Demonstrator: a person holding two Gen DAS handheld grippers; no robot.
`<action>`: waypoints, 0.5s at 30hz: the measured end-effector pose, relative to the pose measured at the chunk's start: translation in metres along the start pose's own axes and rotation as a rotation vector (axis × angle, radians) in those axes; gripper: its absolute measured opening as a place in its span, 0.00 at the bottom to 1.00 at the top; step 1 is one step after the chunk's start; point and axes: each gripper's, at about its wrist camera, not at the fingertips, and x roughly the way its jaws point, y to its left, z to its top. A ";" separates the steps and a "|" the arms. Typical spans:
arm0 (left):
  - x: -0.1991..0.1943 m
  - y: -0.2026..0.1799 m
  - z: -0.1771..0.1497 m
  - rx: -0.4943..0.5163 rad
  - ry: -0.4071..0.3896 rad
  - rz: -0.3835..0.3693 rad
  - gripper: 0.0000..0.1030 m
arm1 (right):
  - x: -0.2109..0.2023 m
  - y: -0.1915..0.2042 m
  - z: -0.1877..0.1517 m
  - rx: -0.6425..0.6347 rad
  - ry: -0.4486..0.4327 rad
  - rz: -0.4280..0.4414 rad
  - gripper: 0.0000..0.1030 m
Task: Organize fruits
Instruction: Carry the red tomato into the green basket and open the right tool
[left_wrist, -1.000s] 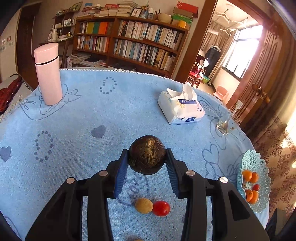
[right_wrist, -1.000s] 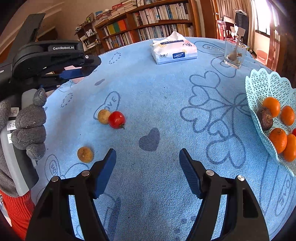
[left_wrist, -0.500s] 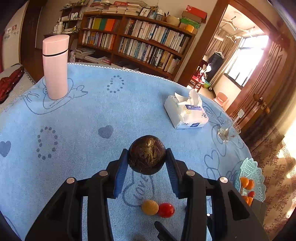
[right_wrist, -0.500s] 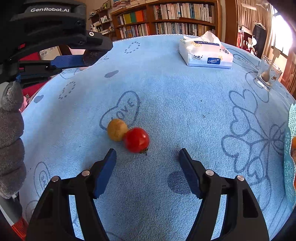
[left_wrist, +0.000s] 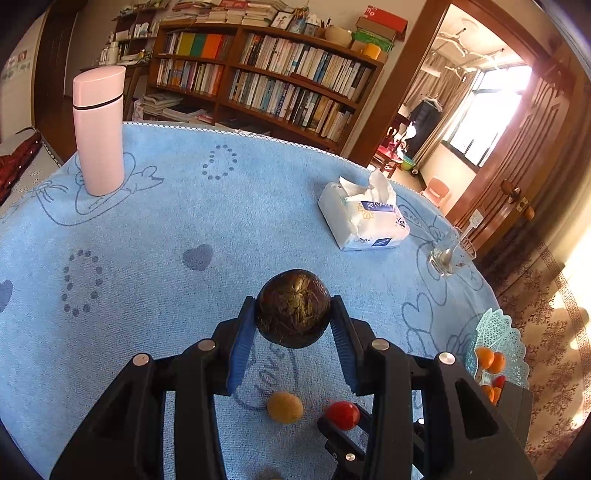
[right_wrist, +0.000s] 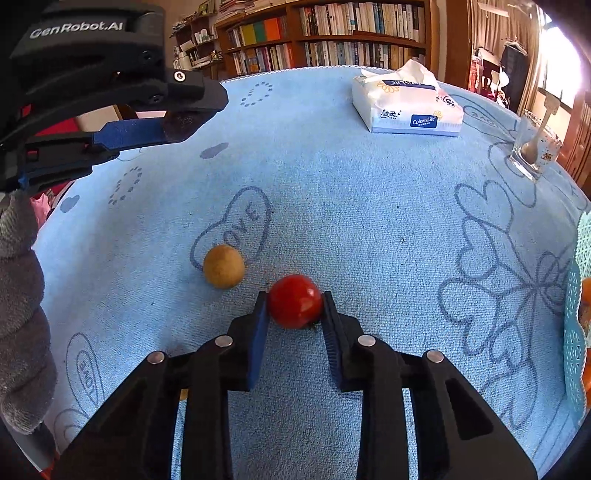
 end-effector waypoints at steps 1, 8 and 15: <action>0.000 -0.002 -0.001 0.005 0.001 -0.001 0.40 | -0.003 -0.003 -0.001 0.012 -0.002 0.001 0.28; 0.000 -0.016 -0.005 0.033 0.008 -0.030 0.40 | -0.034 -0.034 -0.011 0.099 -0.043 -0.032 0.28; 0.006 -0.037 -0.012 0.085 0.028 -0.038 0.40 | -0.071 -0.071 -0.018 0.190 -0.103 -0.084 0.28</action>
